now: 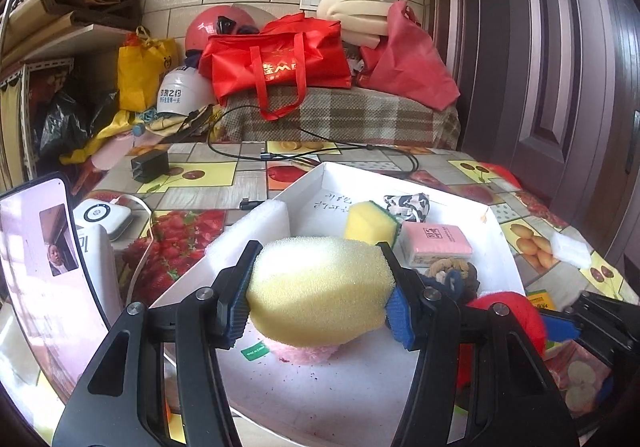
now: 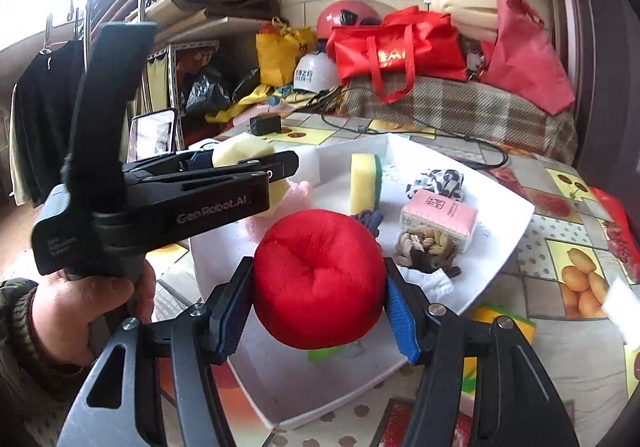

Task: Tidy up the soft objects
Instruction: 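Carry the foam block and red plush over the white box, then lower the foam block and red plush into the box and open both tools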

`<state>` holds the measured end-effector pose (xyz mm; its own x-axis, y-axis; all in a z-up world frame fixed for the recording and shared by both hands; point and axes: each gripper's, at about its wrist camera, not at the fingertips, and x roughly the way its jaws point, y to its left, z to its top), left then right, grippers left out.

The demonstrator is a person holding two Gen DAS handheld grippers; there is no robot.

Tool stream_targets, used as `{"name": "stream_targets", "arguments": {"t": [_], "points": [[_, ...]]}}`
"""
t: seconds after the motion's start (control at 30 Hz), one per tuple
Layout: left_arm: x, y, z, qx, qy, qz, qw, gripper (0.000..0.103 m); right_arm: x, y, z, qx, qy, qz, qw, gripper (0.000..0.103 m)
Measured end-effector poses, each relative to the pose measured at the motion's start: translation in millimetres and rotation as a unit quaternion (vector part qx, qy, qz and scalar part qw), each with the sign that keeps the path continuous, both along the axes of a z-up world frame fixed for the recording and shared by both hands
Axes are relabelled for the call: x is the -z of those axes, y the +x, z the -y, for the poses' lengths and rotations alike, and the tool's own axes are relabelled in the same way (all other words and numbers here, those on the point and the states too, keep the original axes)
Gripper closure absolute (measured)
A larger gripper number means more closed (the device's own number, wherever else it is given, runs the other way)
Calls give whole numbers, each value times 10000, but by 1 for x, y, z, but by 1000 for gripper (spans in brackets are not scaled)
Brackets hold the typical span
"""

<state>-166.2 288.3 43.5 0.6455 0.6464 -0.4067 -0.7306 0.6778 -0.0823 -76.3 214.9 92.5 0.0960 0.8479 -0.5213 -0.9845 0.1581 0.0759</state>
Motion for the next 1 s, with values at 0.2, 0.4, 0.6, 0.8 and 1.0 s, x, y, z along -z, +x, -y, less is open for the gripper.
{"name": "stream_targets", "arguments": {"t": [0.2,0.4,0.6,0.8,1.0], "points": [[0,1,1,6,-5,14,10000,46,7,23,-21,245,-338,-167,9990,42],[0,0,2,11,-9,8,10000,46,11,65,-27,1095,-406,-539,9917,42],[0,7,1,-57,27,-83,9999,46,9,76,-18,1237,-151,-798,9890,43],[0,30,-3,-154,210,-283,9993,46,-3,47,-19,910,149,-193,9956,43],[2,19,-20,-387,-139,-20,9992,38,-5,40,-24,860,107,9,9962,40]]}}
